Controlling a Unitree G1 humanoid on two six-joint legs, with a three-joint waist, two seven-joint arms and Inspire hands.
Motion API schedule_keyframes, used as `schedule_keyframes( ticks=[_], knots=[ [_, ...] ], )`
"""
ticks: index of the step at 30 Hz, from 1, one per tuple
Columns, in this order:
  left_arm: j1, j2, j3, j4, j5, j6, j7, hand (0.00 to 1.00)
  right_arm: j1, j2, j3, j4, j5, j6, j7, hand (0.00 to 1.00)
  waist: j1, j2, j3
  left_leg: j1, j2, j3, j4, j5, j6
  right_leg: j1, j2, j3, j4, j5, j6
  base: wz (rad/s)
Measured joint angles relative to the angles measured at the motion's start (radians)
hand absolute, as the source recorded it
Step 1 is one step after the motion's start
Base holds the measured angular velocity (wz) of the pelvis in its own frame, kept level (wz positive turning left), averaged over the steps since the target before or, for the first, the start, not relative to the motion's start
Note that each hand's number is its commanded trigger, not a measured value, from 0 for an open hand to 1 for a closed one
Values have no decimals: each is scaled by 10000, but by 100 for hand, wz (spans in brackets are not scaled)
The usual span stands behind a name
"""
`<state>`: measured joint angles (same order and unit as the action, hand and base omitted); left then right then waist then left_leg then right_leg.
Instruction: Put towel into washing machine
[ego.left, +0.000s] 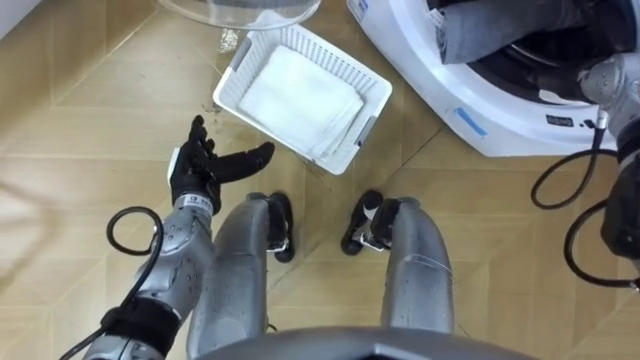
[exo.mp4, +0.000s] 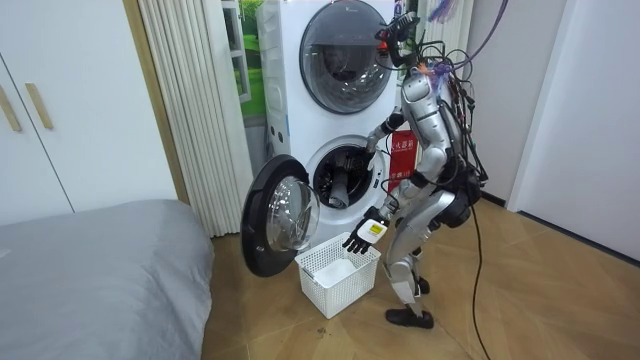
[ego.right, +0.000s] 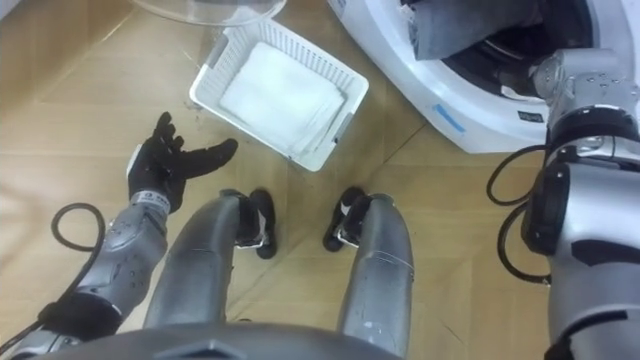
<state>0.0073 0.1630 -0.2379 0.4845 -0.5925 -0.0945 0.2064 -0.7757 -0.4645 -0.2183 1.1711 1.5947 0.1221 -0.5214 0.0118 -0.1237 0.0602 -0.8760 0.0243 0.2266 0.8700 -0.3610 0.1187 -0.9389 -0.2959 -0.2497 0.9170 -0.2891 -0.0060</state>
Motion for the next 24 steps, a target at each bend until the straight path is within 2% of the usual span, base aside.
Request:
schedule_keyframes(
  ticks=[2, 7, 10, 13, 16, 20, 21, 23, 24],
  knots=[
    [-55, -4, -3, 35, 29, 0, -66, 0, 26, 0, -2, 0, 77, -5, 11, 0, -9, 21, 0, 19, -2, 2, -16, 0, 0, 16, 1, -5, -17, 1, 3, 0],
    [-347, -73, 29, 666, 567, 6, -285, 0, 236, 1, -2, -1, -2, -126, 120, 0, 80, 294, 9, 421, -15, -1, -259, 0, 0, 465, 23, -99, -280, 26, 54, 1],
    [-534, -128, 94, 1093, 592, 18, -480, 0, 752, 5, -2, -1, -49, -350, 377, 0, 267, 401, 1, 893, 16, -3, -547, 7, -10, 1016, 42, -286, -597, 38, 75, 6],
    [-802, -212, 89, 1763, 787, 17, -639, 0, 1262, 28, -1, 2, -37, -559, 658, 0, 545, 551, 6, 1507, 63, 98, -1067, 72, -24, 1614, 228, -274, -1169, 194, 181, -12],
    [-755, -163, 107, 1923, 1319, 17, -639, 0, 2038, 305, 11, -265, -189, -838, 1081, 0, 657, 616, -7, 2104, 119, 153, -1532, 111, -54, 2238, 410, -320, -1714, 292, 266, -11],
    [-631, -25, 205, 2667, 1749, -4, -762, 0, 3321, 872, 19, -370, -564, -1145, 1828, 0, 677, 694, -51, 3262, 163, 122, -2525, 231, -206, 3523, 712, -573, -2799, 471, 368, -1],
    [-534, 11, 329, 2853, 1852, -4, -813, 0, 3724, 1022, 27, -336, -803, -1234, 2057, 0, 672, 778, -108, 3582, 195, 66, -2780, 269, -270, 3926, 855, -613, -3194, 547, 411, 0],
    [-333, 135, 424, 2917, 2265, -52, -798, 0, 4320, 1077, 88, -310, -1462, -1238, 2397, 0, 670, 881, -184, 4040, 179, 17, -3090, 348, -328, 4469, 945, -752, -3670, 623, 455, 8],
    [-144, 227, 477, 3107, 2554, -168, -796, 0, 4761, 1093, 420, -318, -2099, -1301, 2663, 0, 678, 893, -194, 4418, 118, 6, -3386, 425, -361, 4785, 958, -779, -3859, 642, 489, 8]
  ],
)
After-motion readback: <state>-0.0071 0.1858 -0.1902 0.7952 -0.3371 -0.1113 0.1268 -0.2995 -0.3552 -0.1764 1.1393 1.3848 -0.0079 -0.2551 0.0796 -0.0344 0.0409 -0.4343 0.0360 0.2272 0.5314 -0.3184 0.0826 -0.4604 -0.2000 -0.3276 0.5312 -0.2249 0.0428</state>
